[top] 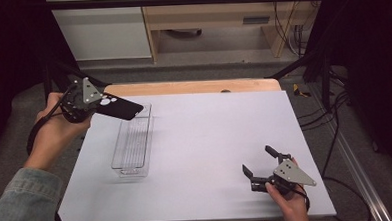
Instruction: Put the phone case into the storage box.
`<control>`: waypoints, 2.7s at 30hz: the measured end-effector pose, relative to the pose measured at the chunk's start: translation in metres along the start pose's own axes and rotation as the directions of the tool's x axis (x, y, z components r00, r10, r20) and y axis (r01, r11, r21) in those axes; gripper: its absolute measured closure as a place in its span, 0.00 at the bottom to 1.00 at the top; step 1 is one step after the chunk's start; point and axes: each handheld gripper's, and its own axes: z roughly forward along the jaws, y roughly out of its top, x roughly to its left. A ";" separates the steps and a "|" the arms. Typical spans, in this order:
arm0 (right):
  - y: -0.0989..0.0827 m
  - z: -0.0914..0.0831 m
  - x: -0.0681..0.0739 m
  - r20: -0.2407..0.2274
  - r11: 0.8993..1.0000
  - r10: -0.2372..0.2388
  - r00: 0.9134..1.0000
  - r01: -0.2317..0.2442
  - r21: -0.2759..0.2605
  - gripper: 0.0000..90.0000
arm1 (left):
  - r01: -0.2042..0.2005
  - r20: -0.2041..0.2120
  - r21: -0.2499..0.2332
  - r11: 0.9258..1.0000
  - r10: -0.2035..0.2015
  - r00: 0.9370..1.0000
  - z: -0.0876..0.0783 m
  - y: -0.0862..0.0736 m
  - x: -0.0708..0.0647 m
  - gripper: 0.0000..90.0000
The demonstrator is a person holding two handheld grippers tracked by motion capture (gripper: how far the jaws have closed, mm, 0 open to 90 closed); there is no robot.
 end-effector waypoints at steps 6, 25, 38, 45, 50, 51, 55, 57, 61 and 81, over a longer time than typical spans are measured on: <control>0.000 0.000 0.000 0.000 1.000 -0.001 1.000 0.001 0.000 0.03 | -0.009 0.006 0.005 1.000 0.009 1.000 0.002 0.001 -0.002 0.93; -0.001 0.000 0.000 -0.001 1.000 -0.009 1.000 0.009 0.008 0.03 | -0.076 0.038 0.039 0.996 0.074 0.997 0.029 0.007 -0.010 0.93; -0.001 0.001 0.000 -0.003 1.000 -0.009 1.000 0.009 0.009 0.03 | -0.138 0.024 0.055 0.989 0.137 0.990 0.036 0.023 -0.009 0.93; -0.002 0.002 0.000 -0.008 1.000 -0.012 1.000 0.012 0.014 0.03 | -0.166 0.021 0.071 0.984 0.165 0.986 0.043 0.029 -0.009 0.93; -0.002 0.002 0.001 -0.013 1.000 -0.010 1.000 0.010 0.014 0.03 | -0.196 0.015 0.089 0.977 0.195 0.981 0.047 0.033 -0.009 0.93; -0.002 0.002 0.000 -0.013 1.000 -0.011 1.000 0.011 0.013 0.03 | -0.201 0.012 0.092 0.975 0.201 0.980 0.048 0.034 -0.008 0.93; -0.002 0.002 0.000 -0.015 1.000 -0.005 1.000 0.006 0.012 0.03 | -0.227 0.010 0.117 0.967 0.228 0.974 0.052 0.037 -0.010 0.93; -0.001 0.002 0.001 -0.019 1.000 -0.007 1.000 0.008 0.011 0.03 | -0.252 0.012 0.136 0.958 0.253 0.967 0.055 0.039 -0.012 0.93; -0.001 0.003 0.001 -0.023 1.000 -0.010 1.000 0.010 0.013 0.03 | -0.278 0.012 0.142 0.950 0.280 0.960 0.057 0.043 -0.014 0.93; -0.002 0.003 0.001 -0.024 1.000 -0.002 1.000 0.003 0.015 0.03 | -0.334 0.009 0.158 0.929 0.337 0.942 0.063 0.046 -0.017 0.93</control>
